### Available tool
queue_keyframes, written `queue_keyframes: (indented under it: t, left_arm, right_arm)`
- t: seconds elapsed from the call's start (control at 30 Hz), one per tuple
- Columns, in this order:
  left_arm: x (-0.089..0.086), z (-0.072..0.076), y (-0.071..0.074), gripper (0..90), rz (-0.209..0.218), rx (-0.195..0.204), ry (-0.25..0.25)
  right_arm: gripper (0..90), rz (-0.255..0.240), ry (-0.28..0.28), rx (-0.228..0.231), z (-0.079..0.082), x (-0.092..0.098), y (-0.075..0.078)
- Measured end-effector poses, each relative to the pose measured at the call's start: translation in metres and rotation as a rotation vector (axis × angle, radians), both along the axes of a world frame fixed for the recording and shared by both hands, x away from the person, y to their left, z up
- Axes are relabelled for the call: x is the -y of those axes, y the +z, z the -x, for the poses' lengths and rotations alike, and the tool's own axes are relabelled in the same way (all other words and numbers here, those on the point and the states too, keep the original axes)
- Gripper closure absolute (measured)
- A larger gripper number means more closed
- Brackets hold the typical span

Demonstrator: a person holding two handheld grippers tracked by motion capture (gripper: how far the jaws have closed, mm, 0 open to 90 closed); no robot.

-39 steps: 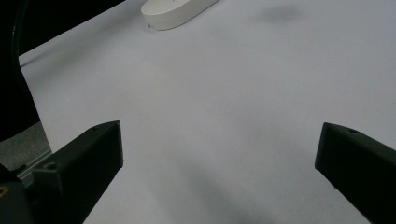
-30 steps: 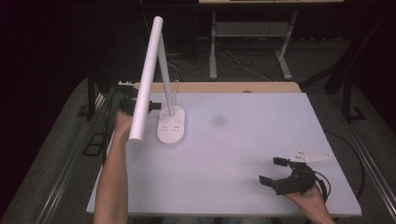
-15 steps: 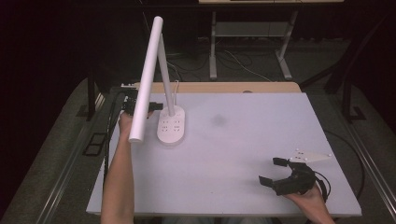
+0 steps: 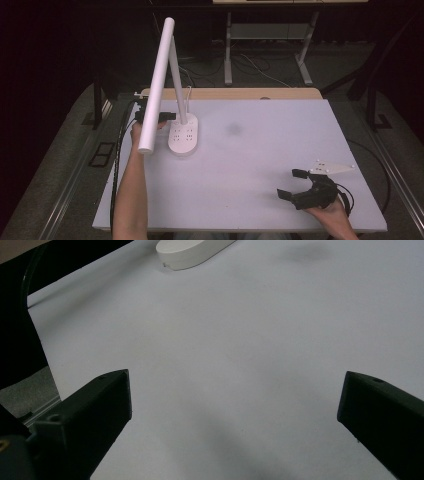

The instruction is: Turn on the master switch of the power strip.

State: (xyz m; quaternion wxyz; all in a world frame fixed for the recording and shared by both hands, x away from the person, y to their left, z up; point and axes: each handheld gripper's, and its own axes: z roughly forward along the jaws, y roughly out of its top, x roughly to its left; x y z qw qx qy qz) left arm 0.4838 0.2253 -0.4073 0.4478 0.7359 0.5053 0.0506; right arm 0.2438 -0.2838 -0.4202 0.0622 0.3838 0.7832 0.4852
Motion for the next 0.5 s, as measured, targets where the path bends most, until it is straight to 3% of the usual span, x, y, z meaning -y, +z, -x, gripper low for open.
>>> queue_keyframes:
  t: [0.17,0.5]
  left_arm:
    - [0.0036,-0.0011,-0.0036,67.0,-0.009,-0.009,-0.004]
    - [0.0091,-0.0024,-0.0095,85.3,-0.028,-0.019,0.003]
  right_arm:
    - [0.3,0.002,0.004,0.0,-0.0002,-0.0002,-0.0002]
    - [0.3,0.003,0.007,-0.001,0.0,-0.0003,-0.0003]
